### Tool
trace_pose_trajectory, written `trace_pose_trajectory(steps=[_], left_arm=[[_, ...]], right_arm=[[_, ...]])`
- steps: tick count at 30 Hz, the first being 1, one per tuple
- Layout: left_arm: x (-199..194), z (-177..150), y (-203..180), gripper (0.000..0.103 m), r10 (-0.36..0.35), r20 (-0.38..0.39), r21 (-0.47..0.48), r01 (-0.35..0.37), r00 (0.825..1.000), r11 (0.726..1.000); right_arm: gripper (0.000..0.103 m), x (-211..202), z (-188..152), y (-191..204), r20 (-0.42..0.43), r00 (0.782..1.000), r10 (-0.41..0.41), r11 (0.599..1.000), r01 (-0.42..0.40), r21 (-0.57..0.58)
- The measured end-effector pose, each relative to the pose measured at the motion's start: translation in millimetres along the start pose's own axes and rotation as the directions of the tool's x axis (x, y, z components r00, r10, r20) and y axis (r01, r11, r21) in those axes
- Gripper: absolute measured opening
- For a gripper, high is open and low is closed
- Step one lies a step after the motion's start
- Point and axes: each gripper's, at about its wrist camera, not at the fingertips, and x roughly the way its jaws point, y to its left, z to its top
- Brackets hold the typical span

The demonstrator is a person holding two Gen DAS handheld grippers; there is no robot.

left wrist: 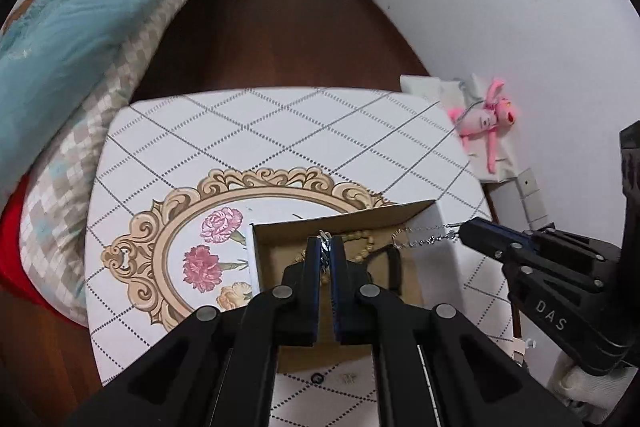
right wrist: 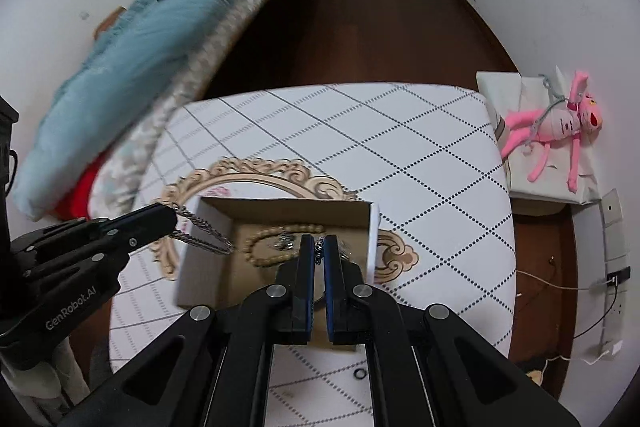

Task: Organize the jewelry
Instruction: 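Lower both silver chains into the white box while both grippers open, then pinch a gold letter charm with the right gripper while the left pinches another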

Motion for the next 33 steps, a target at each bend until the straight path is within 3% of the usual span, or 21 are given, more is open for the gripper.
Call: trace_pose_trajectory(steps=[6, 8, 10, 12, 14, 16, 17, 18, 19, 20, 21, 24, 33], left_arm=[[21, 8, 14, 0.013, 0.129, -0.075, -0.052, -0.133, 0.989, 0.990], [23, 4, 19, 0.030, 0.140, -0.075, -0.069, -0.146, 0.987, 0.987], [24, -1, 23, 0.068, 0.172, -0.068, -0.076, -0.177, 0.983, 0.981], [22, -7, 27, 0.072, 0.195, -0.047, -0.083, -0.198, 0.980, 0.977], [24, -10, 28, 0.072, 0.213, -0.055, -0.081, -0.217, 0.976, 0.973], [24, -17, 28, 0.075, 0.233, -0.048, -0.079, -0.236, 0.971, 0.968], [23, -18, 29, 0.081, 0.240, -0.043, -0.079, -0.243, 0.970, 0.967], [23, -22, 29, 0.098, 0.249, -0.039, -0.080, -0.252, 0.968, 0.964], [23, -25, 29, 0.103, 0.252, -0.034, -0.081, -0.254, 0.967, 0.964], [22, -30, 28, 0.103, 0.258, -0.024, -0.081, -0.259, 0.966, 0.963], [23, -33, 27, 0.103, 0.265, -0.022, -0.077, -0.266, 0.964, 0.961], [24, -45, 25, 0.103, 0.272, -0.023, -0.071, -0.273, 0.962, 0.959], [20, -60, 23, 0.103, 0.284, -0.012, -0.072, -0.285, 0.959, 0.956]], right_arm=[[0.005, 29, 14, -4, -0.047, 0.996, -0.072, 0.997, 0.071, -0.021], [0.005, 37, 13, -5, -0.077, 0.994, -0.081, 0.996, 0.079, -0.028], [0.005, 41, 8, -7, -0.104, 0.991, -0.081, 0.996, 0.078, -0.037], [0.006, 47, 3, -9, -0.162, 0.984, -0.077, 0.997, 0.072, -0.035], [0.013, 47, -3, -10, -0.181, 0.980, -0.080, 0.996, 0.074, -0.040], [0.043, 43, -8, -11, -0.174, 0.981, -0.080, 0.996, 0.074, -0.040], [0.049, 40, -10, -12, -0.168, 0.982, -0.081, 0.996, 0.076, -0.041], [0.055, 37, -13, -13, -0.161, 0.983, -0.086, 0.996, 0.080, -0.041], [0.056, 35, -15, -13, -0.154, 0.983, -0.096, 0.995, 0.091, -0.043], [0.056, 33, -18, -13, -0.148, 0.983, -0.111, 0.993, 0.106, -0.045], [0.063, 32, -20, -13, -0.142, 0.981, -0.134, 0.991, 0.128, -0.048], [0.094, 30, -28, -12, -0.120, 0.973, -0.198, 0.980, 0.192, -0.057], [0.100, 35, -47, -12, -0.107, 0.961, -0.254, 0.967, 0.251, -0.044]])
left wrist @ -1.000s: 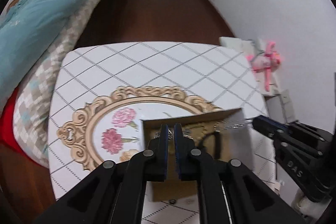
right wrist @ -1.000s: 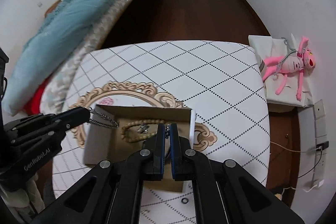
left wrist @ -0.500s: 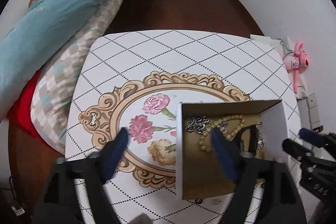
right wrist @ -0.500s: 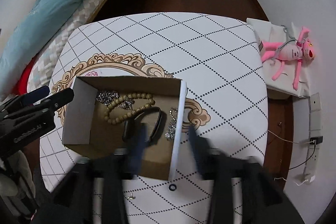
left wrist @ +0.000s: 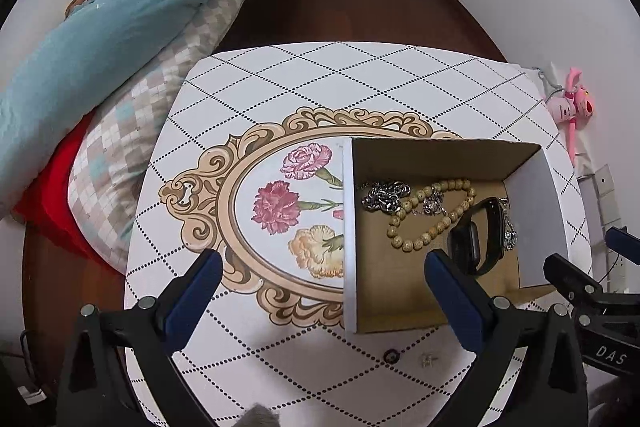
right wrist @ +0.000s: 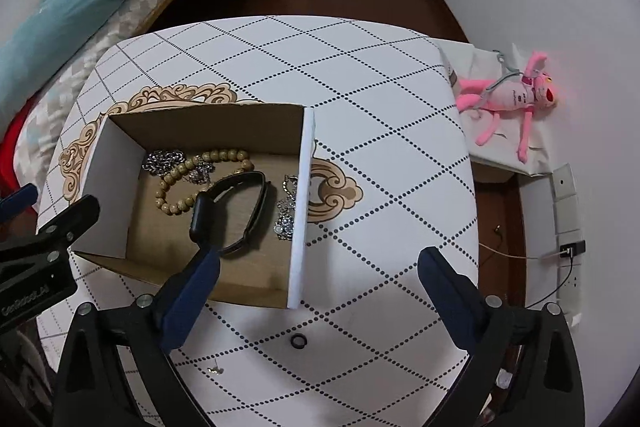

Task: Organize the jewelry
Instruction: 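Pinch a gold letter charm with the right gripper while the left pinches another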

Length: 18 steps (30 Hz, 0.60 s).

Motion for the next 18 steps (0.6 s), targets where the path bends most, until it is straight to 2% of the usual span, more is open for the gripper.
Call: trace_pose_trajectory(steps=[10, 15, 18], left_arm=[[-31, -8, -1, 0.103, -0.003, 0.058, -0.026, 0.004, 0.998, 1.000], [-60, -18, -2, 0.103, 0.016, 0.118, -0.046, -0.010, 0.993, 0.999], [-79, -25, -4, 0.103, 0.003, 0.145, -0.048, 0.004, 0.989, 0.999]], right_arm=[[0.101, -21, -7, -5, 0.053, 0.999, -0.003, 0.999, 0.001, 0.035], [0.101, -51, -20, -4, 0.120, 0.992, -0.022, 0.999, 0.017, 0.041], [0.101, -70, -28, -4, 0.161, 0.987, -0.025, 0.999, 0.018, 0.050]])
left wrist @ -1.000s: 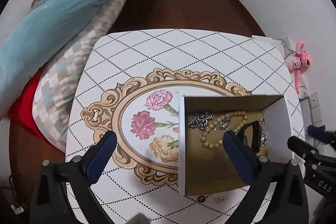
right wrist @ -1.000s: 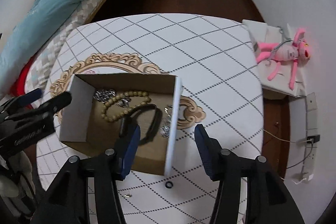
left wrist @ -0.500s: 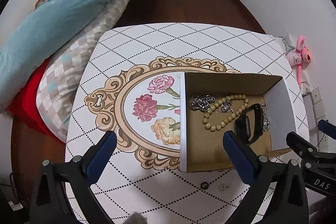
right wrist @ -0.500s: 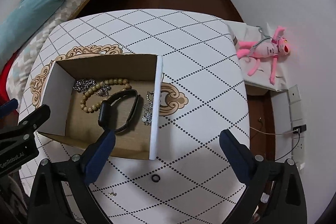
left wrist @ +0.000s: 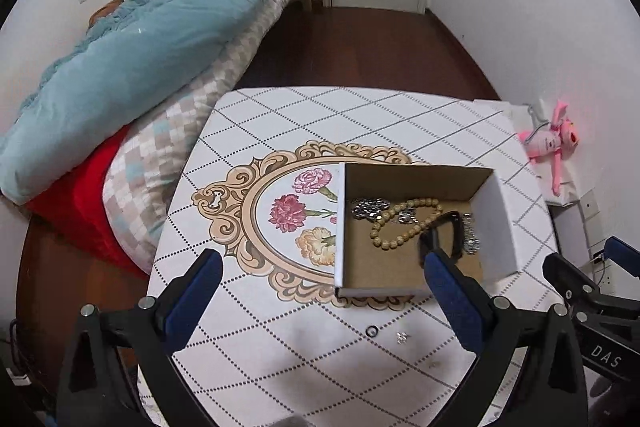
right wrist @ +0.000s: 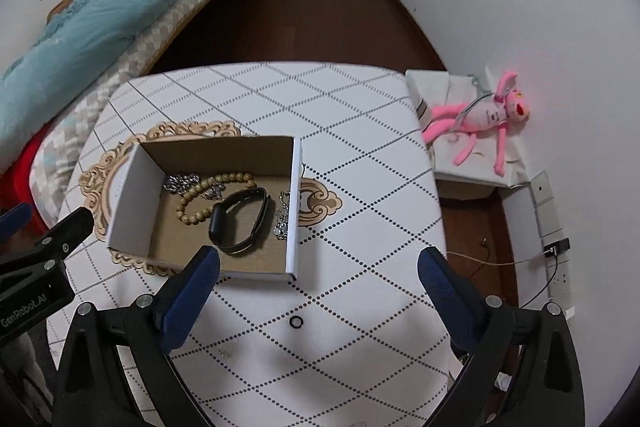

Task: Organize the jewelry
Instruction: 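Pinch a gold letter charm with the right gripper while the left pinches another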

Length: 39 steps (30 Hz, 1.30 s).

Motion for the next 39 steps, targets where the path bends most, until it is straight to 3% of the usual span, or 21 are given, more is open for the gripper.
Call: trace_pose_trajectory(steps=[6, 15, 20, 27, 33, 39], left_arm=[[-33, -2, -1, 0.103, -0.016, 0.045, 0.007, 0.016, 0.999, 1.000], [-64, -1, 0, 0.103, -0.012, 0.087, -0.003, 0.013, 0.996, 1.000], [-45, -13, 1, 0.103, -0.002, 0.055, -0.004, 0.002, 0.998, 1.000], [19, -58, 5, 0.103, 0.070, -0.096, 0.030, -0.067, 0.993, 0.997], [55, -89, 22, 0.103, 0.143, -0.192, 0.042, -0.138, 0.971, 0.990], [71, -105, 40, 0.103, 0.183, -0.246, 0.045, -0.178, 0.952, 0.983]], right_arm=[[0.101, -40, -7, -3, 0.082, 0.997, -0.003, 1.000, 0.001, 0.020], [0.101, -83, -12, -11, 0.135, 0.990, 0.036, 0.998, -0.042, 0.048], [0.101, -75, -23, -16, 0.097, 0.994, 0.060, 0.995, -0.067, 0.071], [0.100, -6, -63, -23, -0.057, 0.990, 0.125, 0.986, -0.118, 0.114], [0.074, 46, -97, 0, -0.152, 0.951, 0.269, 0.958, -0.249, 0.141], [0.052, 73, -112, 44, -0.175, 0.941, 0.289, 0.957, -0.281, 0.069]])
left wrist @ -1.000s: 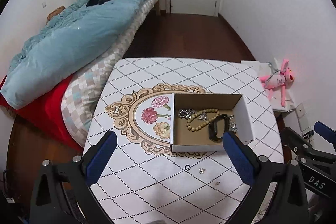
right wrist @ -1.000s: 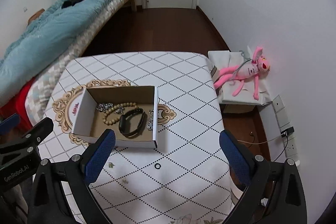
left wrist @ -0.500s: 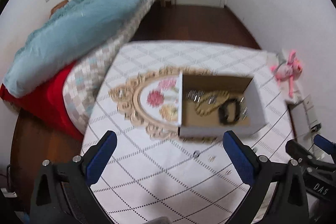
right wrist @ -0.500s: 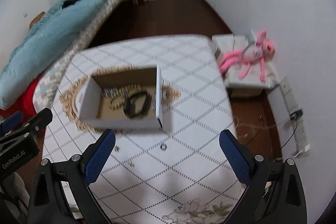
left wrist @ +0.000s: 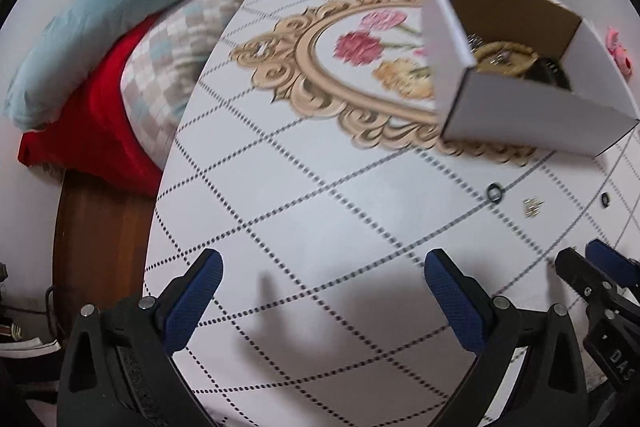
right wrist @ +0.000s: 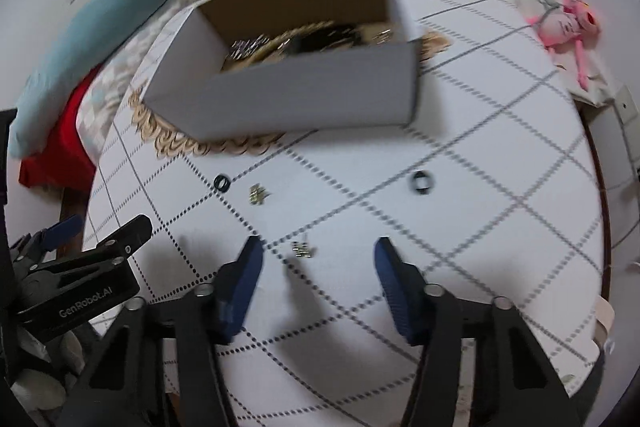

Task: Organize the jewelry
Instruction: 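Pinch a gold letter charm with the right gripper while the left pinches another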

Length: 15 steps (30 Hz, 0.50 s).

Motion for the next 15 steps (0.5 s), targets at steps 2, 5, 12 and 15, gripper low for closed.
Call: trace_pose_trajectory(steps=[2, 5, 12, 15], left_arm=[[3, -2, 2, 0.103, 0.000, -0.007, -0.006, 0.000, 1.000, 1.000], [5, -2, -1, 0.103, -0.017, -0.010, -0.002, 0.017, 1.000, 1.000], [-10, 5, -37, 0.102, -0.149, 0.033, 0.051, 0.147, 0.988, 0.988], [-16, 10, -58, 0.091, -0.220, 0.040, 0.067, 0.217, 0.975, 0.974]], right_arm=[[0.045, 4, -3, 9, 0.016, 1.000, -0.026, 0.999, 0.027, -0.029], [0.009, 8, -8, 21, 0.028, 0.997, -0.072, 0.994, 0.074, -0.079], [0.009, -3, -9, 4, 0.056, 0.995, -0.076, 0.996, 0.078, -0.030], [0.009, -14, -3, -19, 0.082, 0.991, -0.103, 0.994, 0.100, 0.039]])
